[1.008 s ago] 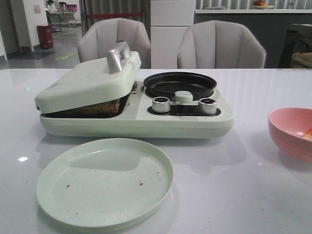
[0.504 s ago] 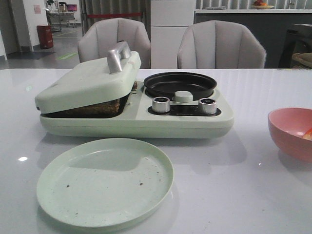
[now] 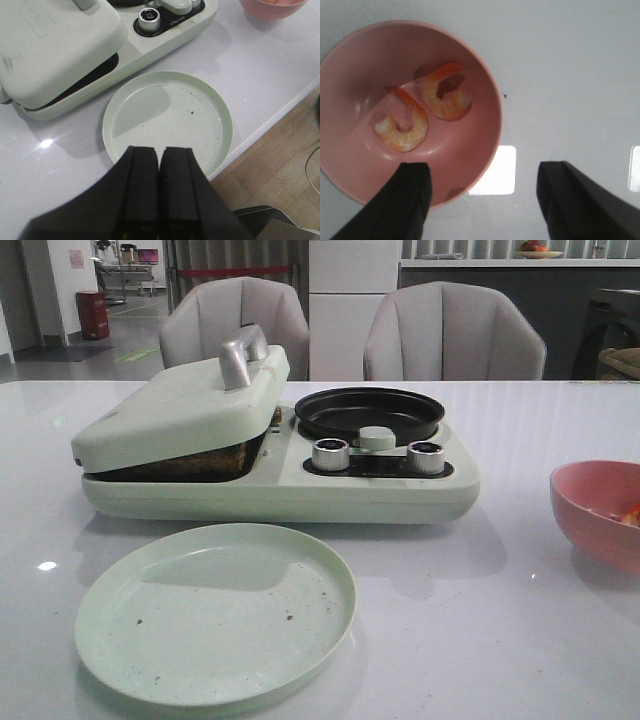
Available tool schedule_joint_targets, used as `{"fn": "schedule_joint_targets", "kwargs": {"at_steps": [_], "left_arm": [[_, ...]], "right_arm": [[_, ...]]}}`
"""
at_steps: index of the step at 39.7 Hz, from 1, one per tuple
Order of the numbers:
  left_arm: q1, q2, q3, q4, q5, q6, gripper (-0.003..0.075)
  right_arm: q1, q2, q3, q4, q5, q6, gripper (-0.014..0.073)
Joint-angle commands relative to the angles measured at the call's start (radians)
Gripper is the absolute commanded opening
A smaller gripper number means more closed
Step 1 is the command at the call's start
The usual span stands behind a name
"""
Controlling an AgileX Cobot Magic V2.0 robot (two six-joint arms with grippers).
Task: Make breakfast with bread and shrimp
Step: 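Release the lid and move the right gripper over the pink bowl, then grasp the pink bowl rim with the right gripper and lift it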
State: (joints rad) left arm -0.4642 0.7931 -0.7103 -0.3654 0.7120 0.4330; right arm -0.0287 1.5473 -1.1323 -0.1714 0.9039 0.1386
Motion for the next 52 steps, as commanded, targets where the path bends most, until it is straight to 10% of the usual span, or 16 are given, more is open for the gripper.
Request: {"fn": "schedule_joint_targets", "kwargs": {"at_steps": [1, 21, 41, 52], "left_arm": [[-0.007, -0.006, -0.029, -0.021, -0.067, -0.006, 0.0099], [-0.007, -0.006, -0.029, -0.021, -0.067, -0.006, 0.0099], [-0.007, -0.006, -0.029, -0.021, -0.067, -0.006, 0.0099], [-0.007, -0.006, -0.029, -0.021, -0.067, -0.006, 0.0099]], "right_arm": [[-0.051, 0.032, -0.064, 0.101, -0.03, -0.099, 0.0547], [-0.143, 0.233, -0.135, 0.195, -0.127, -0.228, 0.0542], [-0.143, 0.278, -0.154, 0.195, -0.144, -0.229, 0.0076], [-0.11, 0.207, -0.154, 0.156, -0.128, -0.232, 0.0035]]}}
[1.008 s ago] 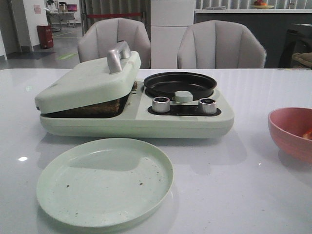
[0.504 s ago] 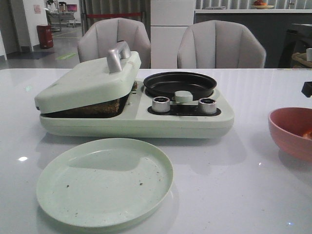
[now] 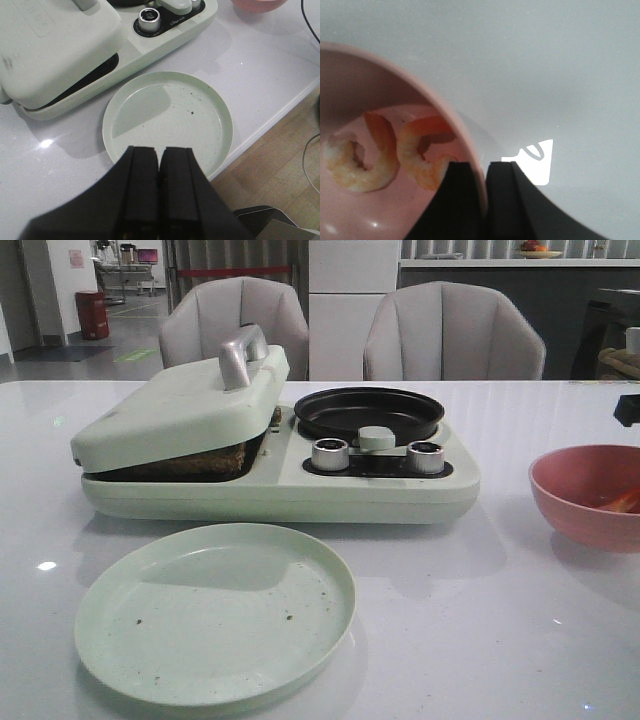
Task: Make breakfast with bread and shrimp
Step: 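Grasp the pink bowl rim with the right gripper and lift it, then tilt the pink bowl over the black pan to pour the shrimp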
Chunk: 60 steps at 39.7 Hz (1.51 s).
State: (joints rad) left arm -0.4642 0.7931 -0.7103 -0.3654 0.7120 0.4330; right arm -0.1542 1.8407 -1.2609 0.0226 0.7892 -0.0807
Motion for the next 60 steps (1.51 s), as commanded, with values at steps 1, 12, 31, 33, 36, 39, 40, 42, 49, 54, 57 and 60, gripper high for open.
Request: {"fn": "schedule_joint_targets", "kwargs": {"at_steps": [1, 12, 31, 33, 36, 39, 40, 42, 49, 54, 57, 60], "left_arm": [[-0.007, -0.006, -0.029, -0.021, -0.067, -0.006, 0.0099], [-0.007, -0.006, -0.029, -0.021, -0.067, -0.006, 0.0099], [-0.007, -0.006, -0.029, -0.021, -0.067, -0.006, 0.0099], [-0.007, -0.006, -0.029, -0.021, -0.067, -0.006, 0.0099], [-0.007, -0.006, -0.029, -0.021, -0.067, -0.006, 0.0099], [-0.007, -0.006, -0.029, -0.021, -0.067, -0.006, 0.0099], [-0.007, -0.006, -0.029, -0.021, -0.067, -0.006, 0.0099], [-0.007, -0.006, -0.029, -0.021, -0.067, -0.006, 0.0099], [-0.007, -0.006, -0.029, -0.021, -0.067, -0.006, 0.0099], [-0.007, -0.006, -0.029, -0.021, -0.067, -0.006, 0.0099], [-0.007, -0.006, -0.029, -0.021, -0.067, -0.006, 0.0099], [-0.007, -0.006, -0.029, -0.021, -0.067, -0.006, 0.0099]], "right_arm": [[0.023, -0.103, -0.026, -0.053, -0.016, -0.013, 0.0037], [0.207, -0.193, -0.187, -0.3, 0.079, 0.07, 0.0044], [0.528, -0.03, -0.638, -0.659, 0.118, 0.267, 0.0044], [0.543, 0.011, -0.691, -0.668, 0.134, 0.267, 0.0044], [0.561, 0.071, -0.765, -0.703, 0.163, 0.267, 0.0044], [0.586, 0.123, -0.826, -0.775, 0.198, 0.267, 0.0044], [0.594, 0.142, -0.847, -0.804, 0.213, 0.267, 0.0044], [0.615, 0.167, -0.873, -0.877, 0.23, 0.267, 0.0044], [0.689, 0.218, -0.899, -1.149, 0.264, 0.3, 0.0044], [0.722, 0.228, -0.899, -1.27, 0.279, 0.326, 0.0044], [0.741, 0.228, -0.899, -1.325, 0.28, 0.326, 0.0044], [0.758, 0.228, -0.899, -1.398, 0.282, 0.326, 0.0044]]}}
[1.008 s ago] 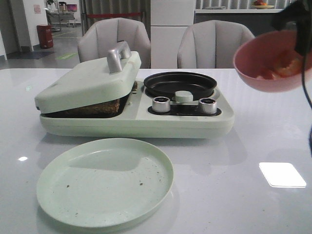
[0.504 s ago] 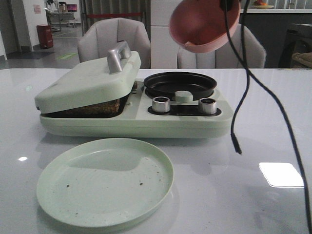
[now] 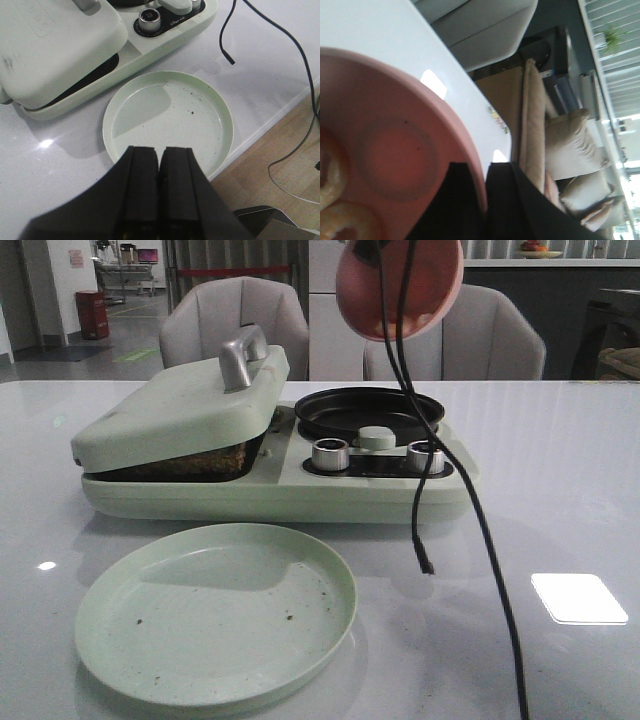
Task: Make breakfast with bread and shrimp
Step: 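Tilt the pink bowl over the black pan to pour the shrimp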
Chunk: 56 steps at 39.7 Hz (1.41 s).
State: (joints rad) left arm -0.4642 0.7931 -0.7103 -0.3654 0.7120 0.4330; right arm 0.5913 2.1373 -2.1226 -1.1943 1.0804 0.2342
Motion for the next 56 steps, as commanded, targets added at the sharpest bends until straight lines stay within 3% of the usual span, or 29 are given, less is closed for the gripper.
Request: {"fn": "schedule_joint_targets", "kwargs": {"at_steps": [1, 21, 56], "left_arm": [[-0.007, -0.006, -0.029, -0.021, -0.067, -0.006, 0.0099], [-0.007, -0.006, -0.029, -0.021, -0.067, -0.006, 0.0099], [-0.007, -0.006, -0.029, -0.021, -0.067, -0.006, 0.0099]], "right_arm": [[0.017, -0.069, -0.037, -0.2, -0.009, 0.011, 0.0044], [0.08, -0.069, -0.037, -0.605, -0.007, 0.031, 0.0044], [0.081, -0.079, -0.037, -0.603, -0.04, 0.055, 0.0044]]}}
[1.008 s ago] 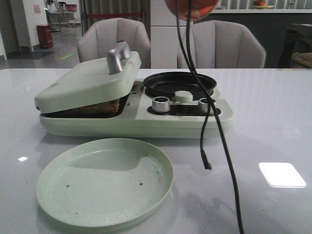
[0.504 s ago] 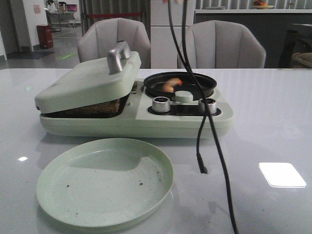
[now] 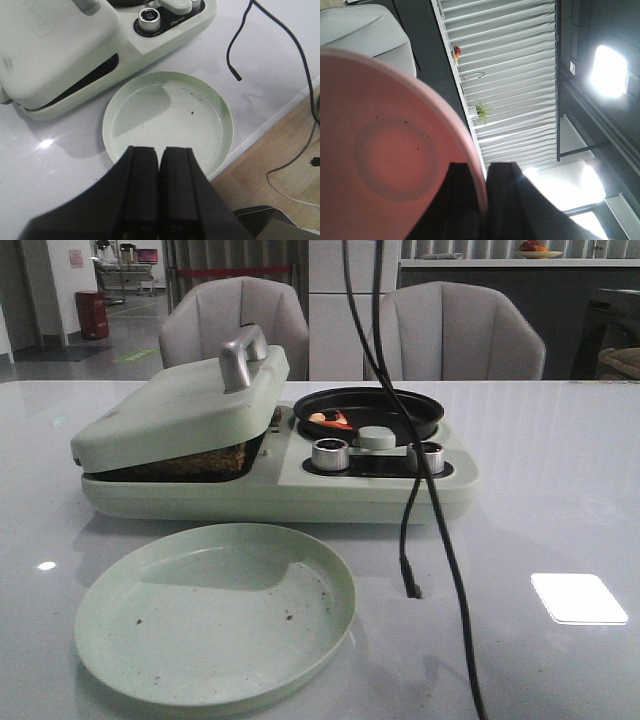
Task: Make breakfast with bread and shrimp
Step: 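Tilt the pink bowl over the black pan to pour the shrimp, then lower the empty pink bowl back onto the table with the right gripper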
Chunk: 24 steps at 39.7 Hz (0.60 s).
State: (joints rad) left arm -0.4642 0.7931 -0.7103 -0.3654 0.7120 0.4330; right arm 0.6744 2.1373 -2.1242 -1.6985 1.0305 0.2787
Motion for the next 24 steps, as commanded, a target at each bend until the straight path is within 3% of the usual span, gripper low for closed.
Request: {"fn": "schedule_joint_targets", "kwargs": {"at_steps": [1, 7, 16, 19, 24], "left_arm": [[-0.007, -0.006, -0.029, -0.021, -0.067, -0.006, 0.0099], [-0.007, -0.006, -0.029, -0.021, -0.067, -0.006, 0.0099], [-0.007, -0.006, -0.029, -0.021, -0.067, -0.006, 0.0099], [-0.007, -0.006, -0.029, -0.021, -0.067, -0.006, 0.0099], [-0.007, -0.006, -0.029, -0.021, -0.067, -0.006, 0.0099]], "right_arm": [[-0.002, -0.079, -0.035, -0.096, 0.022, 0.018, 0.0044], [-0.004, -0.101, -0.035, 0.064, 0.113, 0.026, 0.0043], [-0.098, -0.195, -0.02, 0.568, 0.2, 0.002, 0.0043], [-0.161, -0.246, 0.035, 0.73, 0.192, 0.001, 0.0043], [-0.255, -0.338, 0.194, 0.896, 0.151, -0.004, 0.0043]]}}
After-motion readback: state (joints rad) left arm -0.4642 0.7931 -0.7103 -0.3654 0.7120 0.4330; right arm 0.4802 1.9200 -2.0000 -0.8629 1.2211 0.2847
